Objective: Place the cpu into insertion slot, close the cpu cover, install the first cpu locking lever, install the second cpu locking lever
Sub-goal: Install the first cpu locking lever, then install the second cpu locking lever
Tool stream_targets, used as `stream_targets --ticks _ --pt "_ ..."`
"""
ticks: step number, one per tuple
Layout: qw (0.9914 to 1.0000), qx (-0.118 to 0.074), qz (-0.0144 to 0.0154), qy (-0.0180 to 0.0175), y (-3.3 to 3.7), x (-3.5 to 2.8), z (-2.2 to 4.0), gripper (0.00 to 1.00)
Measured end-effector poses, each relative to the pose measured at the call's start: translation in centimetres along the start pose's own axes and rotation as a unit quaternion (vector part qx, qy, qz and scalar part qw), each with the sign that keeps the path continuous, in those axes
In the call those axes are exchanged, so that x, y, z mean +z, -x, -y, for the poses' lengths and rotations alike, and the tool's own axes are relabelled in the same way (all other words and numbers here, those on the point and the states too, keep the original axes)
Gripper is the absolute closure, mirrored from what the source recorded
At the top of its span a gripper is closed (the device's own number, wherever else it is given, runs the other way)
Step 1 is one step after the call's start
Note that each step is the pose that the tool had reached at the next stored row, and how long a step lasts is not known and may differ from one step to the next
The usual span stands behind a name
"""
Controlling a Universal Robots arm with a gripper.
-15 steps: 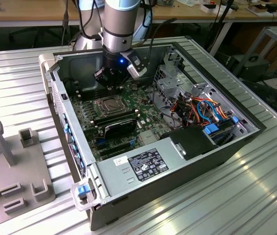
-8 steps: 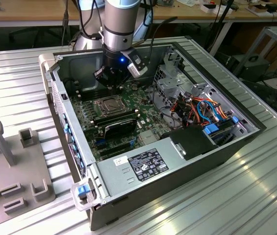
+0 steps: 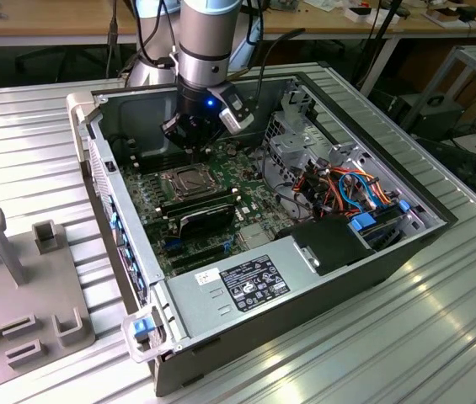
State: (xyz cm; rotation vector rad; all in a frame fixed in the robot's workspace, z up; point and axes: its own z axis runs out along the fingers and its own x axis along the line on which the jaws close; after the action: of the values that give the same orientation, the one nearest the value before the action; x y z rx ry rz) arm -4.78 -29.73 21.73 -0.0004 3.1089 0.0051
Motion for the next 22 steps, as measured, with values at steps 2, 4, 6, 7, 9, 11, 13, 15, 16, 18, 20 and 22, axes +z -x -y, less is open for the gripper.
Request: stream_targets --ticks 2,4,6,7,9,11,13,15,16,18,20,22 --pt "1.0 0.0 0.0 0.0 0.0 0.0 0.0 0.89" --pt "1.0 0.0 0.0 0.0 0.0 0.0 0.01 0.89" --pt "1.0 0.0 0.0 0.0 0.0 0.0 0.01 0.89" --pt "1.0 0.0 0.0 0.0 0.0 0.0 0.01 0.89" --pt "1.0 0.0 0.0 0.0 0.0 -0.01 0.02 0.89" --pt "0.99998 0.0 -0.0057 0.0 0.02 -0.01 0.66 0.89" --pt "0.99998 0.0 -0.0057 0.0 0.02 -0.01 0.92 0.89" --pt "0.99998 0.0 -0.0063 0.0 0.02 -0.01 1.29 0.89" --pt "0.99998 0.0 -0.0067 0.0 0.02 -0.02 1.4 0.89" --pt "0.99995 0.0 -0.0096 0.0 0.15 -0.01 1.57 0.89" --pt "0.99994 0.0 -0.0113 0.0 0.31 -0.01 1.57 0.89" --pt "0.99992 0.0 -0.0124 0.0 0.5 0.0 1.57 0.89"
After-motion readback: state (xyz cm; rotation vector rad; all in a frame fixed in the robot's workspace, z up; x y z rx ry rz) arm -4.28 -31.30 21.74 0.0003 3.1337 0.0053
